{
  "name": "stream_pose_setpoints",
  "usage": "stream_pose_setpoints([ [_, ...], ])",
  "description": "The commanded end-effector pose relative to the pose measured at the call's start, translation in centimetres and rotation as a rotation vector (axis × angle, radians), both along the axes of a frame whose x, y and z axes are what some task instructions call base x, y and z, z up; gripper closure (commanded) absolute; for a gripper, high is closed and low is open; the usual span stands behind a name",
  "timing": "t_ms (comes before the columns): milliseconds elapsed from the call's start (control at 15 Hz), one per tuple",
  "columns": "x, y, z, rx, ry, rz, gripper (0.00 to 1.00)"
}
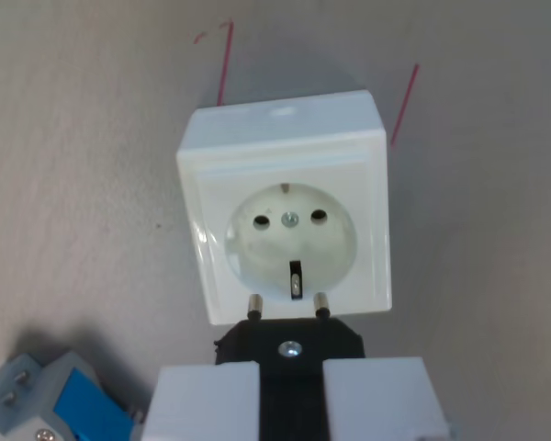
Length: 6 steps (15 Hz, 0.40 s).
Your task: Move above the white socket
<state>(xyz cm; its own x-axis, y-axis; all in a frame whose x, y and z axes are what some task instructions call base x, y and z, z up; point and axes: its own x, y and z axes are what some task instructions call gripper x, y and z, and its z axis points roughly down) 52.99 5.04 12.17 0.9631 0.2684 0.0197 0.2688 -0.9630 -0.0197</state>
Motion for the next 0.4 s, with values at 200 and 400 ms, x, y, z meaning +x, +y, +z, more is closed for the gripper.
stream_pose_setpoints([
  [200,1.37,0.3,-1.18,0.016,0.009,0.066,1.0],
  [400,1.49,0.31,-1.43,0.015,0.004,0.055,1.0],
])
